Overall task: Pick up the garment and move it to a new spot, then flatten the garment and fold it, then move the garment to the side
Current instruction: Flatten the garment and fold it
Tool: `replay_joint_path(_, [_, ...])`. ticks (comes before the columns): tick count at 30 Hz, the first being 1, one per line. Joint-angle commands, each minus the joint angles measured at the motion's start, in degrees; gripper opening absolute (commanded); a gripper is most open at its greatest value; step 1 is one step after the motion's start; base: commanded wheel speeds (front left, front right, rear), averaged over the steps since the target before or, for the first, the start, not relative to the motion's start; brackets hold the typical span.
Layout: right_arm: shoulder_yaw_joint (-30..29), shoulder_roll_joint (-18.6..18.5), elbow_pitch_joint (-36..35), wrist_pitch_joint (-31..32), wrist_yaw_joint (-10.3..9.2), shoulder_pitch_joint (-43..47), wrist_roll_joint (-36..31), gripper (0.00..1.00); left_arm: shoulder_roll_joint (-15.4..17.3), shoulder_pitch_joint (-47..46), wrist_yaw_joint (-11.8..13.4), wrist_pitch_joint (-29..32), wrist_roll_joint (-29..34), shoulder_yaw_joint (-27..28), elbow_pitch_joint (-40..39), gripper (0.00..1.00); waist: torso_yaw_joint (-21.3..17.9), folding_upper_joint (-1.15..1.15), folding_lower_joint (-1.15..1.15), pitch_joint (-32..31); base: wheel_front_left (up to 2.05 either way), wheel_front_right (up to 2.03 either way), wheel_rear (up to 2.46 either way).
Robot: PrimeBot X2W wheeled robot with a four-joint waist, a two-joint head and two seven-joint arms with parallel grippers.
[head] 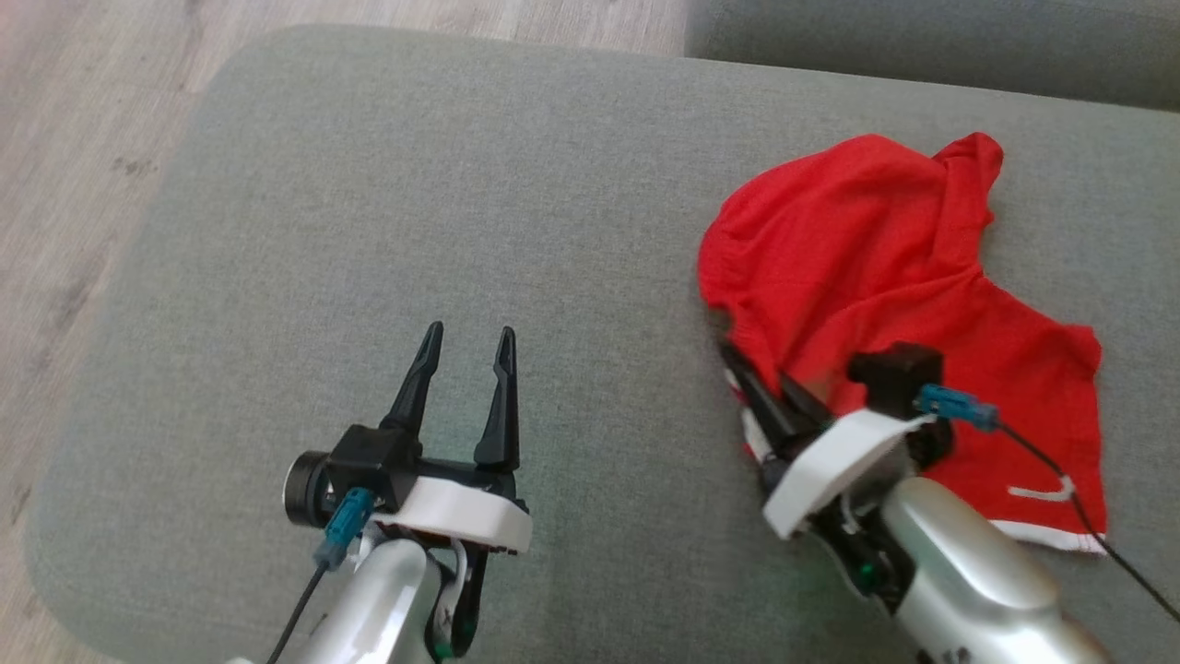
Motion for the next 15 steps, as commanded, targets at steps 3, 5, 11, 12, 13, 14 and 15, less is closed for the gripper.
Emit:
replay_joint_path(3, [-0.99, 0.09, 2.72, 0.57, -0.04, -0.40, -0.33, 0.00, 0.43, -1.61, -0.30, -0.47, 0.89, 2.04, -1.48, 1.00, 0.26, 0.00, 0.00, 0.46, 0.00, 0.00, 0.00])
replay_joint_path(5, [-1.77, 0.31, 5.20, 0.66, -0.04, -0.88, -1.63, 1.00, 0.43, -1.60, -0.33, -0.47, 0.94, 2.01, -1.51, 1.00, 0.36, 0.00, 0.00, 0.71, 0.00, 0.00, 0.00])
replay_joint_path(11, [-3.95, 1.47, 9.82, -1.36, -0.04, -2.33, -6.74, 1.00, 0.43, -1.78, -0.31, -0.47, 0.83, 1.64, -1.48, 1.00, 0.61, 0.00, 0.00, 1.19, 0.00, 0.00, 0.00])
replay_joint_path(12, [-4.60, 1.72, 10.34, -1.95, -0.04, -2.56, -7.49, 1.00, 0.43, -1.79, -0.30, -0.47, 0.85, 1.64, -1.41, 1.00, 0.58, 0.00, 0.00, 1.17, 0.00, 0.00, 0.00])
replay_joint_path(13, [-5.18, 1.89, 10.76, -2.47, -0.04, -2.76, -8.30, 1.00, 0.43, -1.76, -0.28, -0.47, 0.88, 1.65, -1.34, 1.00, 0.51, 0.00, 0.00, 1.10, 0.00, 0.00, 0.00])
replay_joint_path(14, [-5.93, 2.13, 11.01, -3.03, -0.04, -2.83, -8.82, 1.00, 0.43, -1.69, -0.27, -0.47, 0.93, 1.71, -1.25, 1.00, 0.39, 0.00, 0.00, 0.93, 0.00, 0.00, 0.00])
replay_joint_path(15, [-6.84, 2.39, 11.07, -3.64, -0.04, -2.82, -9.17, 1.00, 0.43, -1.58, -0.26, -0.47, 0.99, 1.80, -1.12, 1.00, 0.21, 0.00, 0.00, 0.69, 0.00, 0.00, 0.00])
